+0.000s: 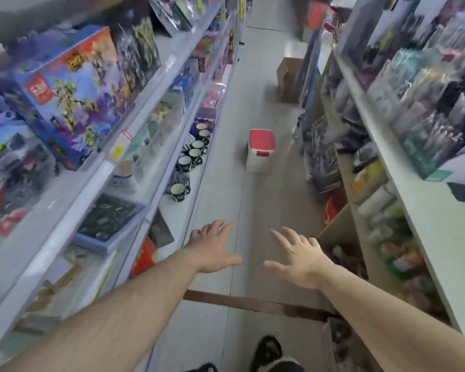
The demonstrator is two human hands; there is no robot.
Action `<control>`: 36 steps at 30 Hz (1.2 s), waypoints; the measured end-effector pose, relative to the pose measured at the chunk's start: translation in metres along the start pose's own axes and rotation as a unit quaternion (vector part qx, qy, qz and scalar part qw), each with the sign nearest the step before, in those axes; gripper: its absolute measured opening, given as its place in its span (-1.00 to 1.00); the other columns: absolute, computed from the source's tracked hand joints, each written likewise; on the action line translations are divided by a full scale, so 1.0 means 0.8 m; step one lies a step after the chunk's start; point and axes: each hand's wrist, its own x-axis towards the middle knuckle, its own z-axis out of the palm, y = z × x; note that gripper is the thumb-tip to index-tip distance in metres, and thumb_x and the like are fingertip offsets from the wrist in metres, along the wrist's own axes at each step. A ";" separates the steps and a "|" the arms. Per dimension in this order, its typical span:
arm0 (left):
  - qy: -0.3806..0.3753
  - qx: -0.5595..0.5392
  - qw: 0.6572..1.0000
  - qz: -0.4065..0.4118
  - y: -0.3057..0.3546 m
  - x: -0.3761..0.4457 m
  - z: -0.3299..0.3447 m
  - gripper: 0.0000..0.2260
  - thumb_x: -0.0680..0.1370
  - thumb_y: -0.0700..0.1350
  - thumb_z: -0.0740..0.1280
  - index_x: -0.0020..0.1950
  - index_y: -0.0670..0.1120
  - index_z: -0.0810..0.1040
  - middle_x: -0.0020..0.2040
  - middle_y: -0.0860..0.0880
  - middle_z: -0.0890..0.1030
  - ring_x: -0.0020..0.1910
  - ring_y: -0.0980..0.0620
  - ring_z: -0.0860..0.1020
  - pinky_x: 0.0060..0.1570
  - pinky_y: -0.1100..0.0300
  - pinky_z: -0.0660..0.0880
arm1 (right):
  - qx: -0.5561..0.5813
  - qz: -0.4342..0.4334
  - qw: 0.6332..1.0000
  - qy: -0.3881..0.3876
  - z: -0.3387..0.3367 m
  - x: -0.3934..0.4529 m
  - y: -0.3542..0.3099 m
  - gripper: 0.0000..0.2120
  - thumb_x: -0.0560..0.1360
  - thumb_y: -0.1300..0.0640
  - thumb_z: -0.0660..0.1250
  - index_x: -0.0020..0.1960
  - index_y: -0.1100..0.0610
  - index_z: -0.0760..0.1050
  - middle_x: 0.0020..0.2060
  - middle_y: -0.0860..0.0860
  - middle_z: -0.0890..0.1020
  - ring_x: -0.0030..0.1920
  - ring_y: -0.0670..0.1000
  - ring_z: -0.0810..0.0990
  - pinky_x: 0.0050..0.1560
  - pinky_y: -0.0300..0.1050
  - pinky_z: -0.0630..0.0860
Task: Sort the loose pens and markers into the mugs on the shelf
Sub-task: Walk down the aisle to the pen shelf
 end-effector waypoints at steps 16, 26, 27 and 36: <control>-0.022 -0.070 0.991 -0.112 0.002 0.444 -0.218 -0.29 0.50 0.25 0.24 0.57 0.08 0.05 0.55 0.04 0.12 0.51 -0.04 0.12 0.42 -0.04 0.10 | 0.008 -0.043 0.998 -0.049 -0.248 0.455 0.217 -0.20 0.49 -0.44 0.08 0.59 -0.11 -0.05 0.56 0.06 0.08 0.53 0.12 0.12 0.48 0.09 0.03; -0.035 -0.120 0.981 -0.145 -0.096 0.696 -0.326 -0.27 0.49 0.25 0.25 0.57 0.06 0.06 0.55 -0.02 0.15 0.50 -0.08 0.15 0.43 -0.06 0.17 | -0.042 -0.076 0.994 -0.070 -0.379 0.749 0.226 -0.24 0.49 -0.44 0.08 0.57 -0.10 0.04 0.56 0.05 0.11 0.53 0.13 0.14 0.47 0.12 0.08; -0.033 -0.124 0.981 -0.146 -0.106 0.720 -0.340 -0.28 0.49 0.26 0.25 0.57 0.06 0.07 0.55 -0.02 0.16 0.50 -0.08 0.16 0.42 -0.06 0.17 | -0.045 -0.073 0.994 -0.073 -0.391 0.774 0.225 -0.23 0.49 -0.44 0.09 0.57 -0.11 0.04 0.56 0.05 0.11 0.53 0.13 0.13 0.48 0.11 0.07; -0.006 -0.150 0.971 -0.188 -0.164 0.873 -0.453 -0.27 0.49 0.27 0.25 0.56 0.05 0.08 0.54 -0.04 0.19 0.47 -0.10 0.23 0.37 -0.07 0.25 | -0.088 -0.112 0.985 -0.092 -0.490 0.967 0.229 -0.25 0.47 -0.43 0.11 0.56 -0.12 0.09 0.53 0.03 0.18 0.50 0.13 0.19 0.46 0.12 0.11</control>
